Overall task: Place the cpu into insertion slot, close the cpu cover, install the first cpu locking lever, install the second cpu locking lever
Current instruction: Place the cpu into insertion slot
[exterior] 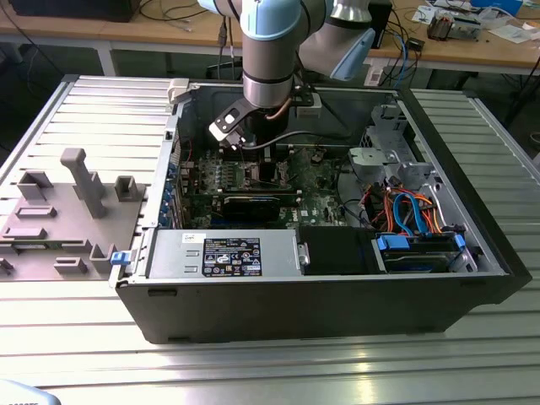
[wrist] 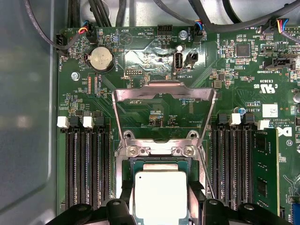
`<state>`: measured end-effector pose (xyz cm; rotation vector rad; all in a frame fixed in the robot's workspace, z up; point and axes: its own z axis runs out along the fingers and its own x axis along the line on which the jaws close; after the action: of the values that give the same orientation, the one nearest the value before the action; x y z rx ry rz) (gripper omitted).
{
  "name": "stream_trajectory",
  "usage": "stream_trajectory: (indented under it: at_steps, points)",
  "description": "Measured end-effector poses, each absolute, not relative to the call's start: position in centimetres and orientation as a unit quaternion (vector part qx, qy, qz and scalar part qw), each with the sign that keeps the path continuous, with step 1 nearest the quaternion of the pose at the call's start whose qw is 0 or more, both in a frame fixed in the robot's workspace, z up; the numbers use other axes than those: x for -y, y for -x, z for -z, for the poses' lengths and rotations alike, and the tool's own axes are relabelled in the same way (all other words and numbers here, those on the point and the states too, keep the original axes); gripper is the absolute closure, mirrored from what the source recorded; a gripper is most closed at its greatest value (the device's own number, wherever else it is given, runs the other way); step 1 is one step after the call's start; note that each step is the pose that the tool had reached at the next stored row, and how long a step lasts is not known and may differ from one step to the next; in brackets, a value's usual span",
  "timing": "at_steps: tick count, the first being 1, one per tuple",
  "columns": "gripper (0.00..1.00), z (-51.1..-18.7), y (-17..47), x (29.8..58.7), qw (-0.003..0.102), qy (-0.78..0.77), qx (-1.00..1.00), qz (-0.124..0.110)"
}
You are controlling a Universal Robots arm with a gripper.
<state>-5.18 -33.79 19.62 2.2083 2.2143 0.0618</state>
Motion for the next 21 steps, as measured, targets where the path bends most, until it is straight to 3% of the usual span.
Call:
stream_trajectory:
  at_steps: [2,3,16,18,20,21]
  points:
    - [0.45,-19.6,5.2,33.8,0.007,-0.706,-0.708,-0.02]
    - [0.39,-19.6,5.2,33.8,0.007,-0.706,-0.708,-0.02]
    - [0.39,-20.8,5.1,33.8,0.007,-0.706,-0.708,-0.019]
    - [0.4,-20.8,5.0,33.7,0.007,-0.706,-0.708,-0.019]
    - [0.53,-20.9,4.9,33.7,0.007,-0.706,-0.708,-0.018]
    - [0.53,-20.9,4.9,33.7,0.007,-0.706,-0.708,-0.018]
